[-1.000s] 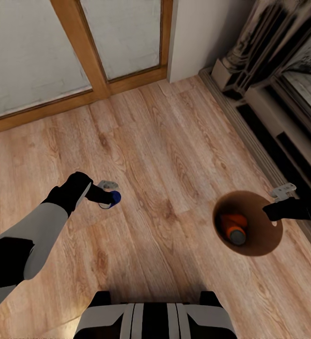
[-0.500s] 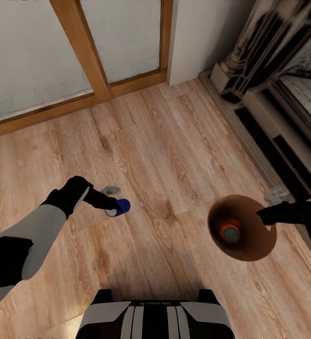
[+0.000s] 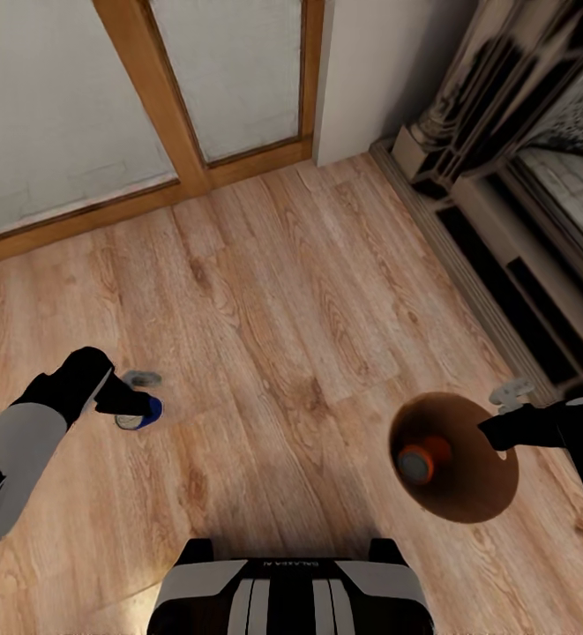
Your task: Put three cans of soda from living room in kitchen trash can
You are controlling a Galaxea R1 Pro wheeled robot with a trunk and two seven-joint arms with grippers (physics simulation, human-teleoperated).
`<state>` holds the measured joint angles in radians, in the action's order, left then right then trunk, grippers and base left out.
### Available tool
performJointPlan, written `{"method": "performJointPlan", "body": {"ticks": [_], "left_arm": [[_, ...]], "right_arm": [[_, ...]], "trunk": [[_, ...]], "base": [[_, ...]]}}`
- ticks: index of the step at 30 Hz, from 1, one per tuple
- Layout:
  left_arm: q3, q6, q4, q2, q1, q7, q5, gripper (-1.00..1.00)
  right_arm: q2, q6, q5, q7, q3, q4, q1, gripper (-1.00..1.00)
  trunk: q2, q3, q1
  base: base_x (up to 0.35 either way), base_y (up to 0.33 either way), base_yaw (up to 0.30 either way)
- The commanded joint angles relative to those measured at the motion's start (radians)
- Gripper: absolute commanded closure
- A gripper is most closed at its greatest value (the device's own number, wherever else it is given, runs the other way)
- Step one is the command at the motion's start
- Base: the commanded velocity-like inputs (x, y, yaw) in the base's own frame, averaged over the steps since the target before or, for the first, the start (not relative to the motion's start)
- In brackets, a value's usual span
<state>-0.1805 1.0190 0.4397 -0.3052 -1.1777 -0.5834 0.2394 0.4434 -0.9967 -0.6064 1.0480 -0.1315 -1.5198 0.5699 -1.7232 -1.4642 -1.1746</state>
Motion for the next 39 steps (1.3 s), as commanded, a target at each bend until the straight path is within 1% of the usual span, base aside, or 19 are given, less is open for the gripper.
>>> {"method": "performJointPlan", "body": {"ticks": [1, 4, 7, 9, 10, 11, 13, 14, 15, 16, 17, 20, 23, 25, 26, 28, 29, 34, 39], "left_arm": [[0.001, 0.004, 0.012, -0.009, 0.001, 0.014, -0.005, 1.00], [0.002, 0.010, 0.046, -0.029, 0.008, 0.022, -0.012, 1.00], [0.005, 0.014, 0.101, -0.041, 0.056, 0.016, -0.021, 1.00], [0.014, 0.016, 0.173, -0.046, 0.118, -0.017, -0.034, 1.00], [0.024, 0.017, 0.239, -0.049, 0.173, -0.053, -0.043, 1.00], [0.031, 0.018, 0.279, -0.051, 0.205, -0.074, -0.047, 1.00], [0.077, 0.023, 0.471, -0.056, 0.344, -0.170, -0.055, 1.00], [0.093, 0.026, 0.523, -0.056, 0.380, -0.193, -0.056, 1.00], [0.126, 0.028, 0.627, -0.057, 0.452, -0.236, -0.058, 1.00], [0.140, 0.028, 0.676, -0.057, 0.486, -0.254, -0.058, 1.00], [0.163, 0.028, 0.770, -0.056, 0.549, -0.286, -0.060, 1.00], [0.188, 0.028, 0.909, -0.052, 0.633, -0.324, -0.061, 1.00], [0.197, 0.028, 0.960, -0.050, 0.663, -0.336, -0.059, 1.00], [0.200, 0.028, 0.984, -0.048, 0.677, -0.338, -0.053, 1.00], [0.200, 0.028, 0.990, -0.046, 0.683, -0.335, -0.049, 1.00], [0.200, 0.028, 0.990, -0.044, 0.687, -0.328, -0.047, 1.00], [0.200, 0.028, 0.988, -0.040, 0.689, -0.317, -0.049, 1.00], [0.202, 0.028, 0.992, -0.023, 0.694, -0.301, -0.059, 1.00], [0.198, 0.020, 0.997, -0.018, 0.696, -0.302, -0.062, 1.00]], "right_arm": [[0.000, 0.001, 0.009, 0.006, -0.002, 0.000, -0.010, 1.00], [0.001, 0.009, 0.011, 0.007, -0.006, 0.001, -0.029, 1.00], [0.001, 0.028, 0.012, 0.011, -0.015, 0.000, -0.039, 1.00], [0.000, 0.050, 0.013, 0.015, -0.044, 0.001, -0.043, 1.00], [0.000, 0.065, 0.013, 0.016, -0.067, 0.001, -0.044, 1.00], [-0.001, 0.073, 0.014, 0.017, -0.076, 0.001, -0.045, 1.00], [-0.008, 0.118, 0.015, 0.018, -0.099, 0.005, -0.046, 1.00], [-0.012, 0.132, 0.015, 0.018, -0.103, 0.008, -0.046, 1.00], [-0.019, 0.165, 0.015, 0.017, -0.108, 0.013, -0.046, 1.00], [-0.022, 0.182, 0.015, 0.017, -0.111, 0.016, -0.046, 1.00], [-0.027, 0.214, 0.015, 0.016, -0.116, 0.021, -0.047, 1.00], [-0.034, 0.260, 0.015, 0.015, -0.147, 0.030, -0.047, 1.00], [-0.050, 0.277, 0.016, 0.015, -0.174, 0.040, -0.047, 1.00], [-0.075, 0.286, 0.016, 0.014, -0.189, 0.047, -0.047, 1.00], [-0.098, 0.290, 0.015, 0.013, -0.195, 0.049, -0.047, 1.00], [-0.126, 0.292, 0.015, 0.013, -0.200, 0.051, -0.047, 1.00], [-0.154, 0.292, 0.014, 0.010, -0.203, 0.052, -0.047, 1.00], [-0.220, 0.292, 0.011, 0.009, -0.213, 0.048, -0.047, 1.00], [-0.229, 0.293, 0.012, 0.009, -0.252, 0.044, -0.047, 1.00]], "trunk": [[0.007, 0.003, 0.004], [0.028, 0.013, 0.015], [0.049, 0.022, 0.027], [0.063, 0.028, 0.035], [0.070, 0.031, 0.038], [0.077, 0.035, 0.042], [0.091, 0.041, 0.050], [0.098, 0.044, 0.054], [0.105, 0.047, 0.058], [0.112, 0.050, 0.061], [0.119, 0.053, 0.065], [0.140, 0.063, 0.077], [0.161, 0.072, 0.088], [0.175, 0.078, 0.096], [0.182, 0.082, 0.100], [0.196, 0.088, 0.107], [0.203, 0.091, 0.111], [0.217, 0.097, 0.119], [0.217, 0.097, 0.119]], "base": [[0.000, 0.000, 0.000], [0.000, 0.000, 0.000], [0.000, 0.000, 0.000], [0.000, 0.000, 0.000], [0.000, 0.000, 0.000], [0.000, 0.000, 0.000], [0.000, 0.000, 0.000], [0.000, 0.000, 0.000], [0.000, 0.000, 0.000], [0.000, 0.000, 0.000], [0.000, 0.000, 0.000], [0.000, 0.000, 0.000], [0.000, 0.000, 0.000], [0.000, 0.000, 0.000], [0.000, 0.000, 0.000], [0.000, 0.000, 0.000], [0.000, 0.000, 0.000], [0.000, 0.000, 0.000], [0.000, 0.000, 0.000]]}}
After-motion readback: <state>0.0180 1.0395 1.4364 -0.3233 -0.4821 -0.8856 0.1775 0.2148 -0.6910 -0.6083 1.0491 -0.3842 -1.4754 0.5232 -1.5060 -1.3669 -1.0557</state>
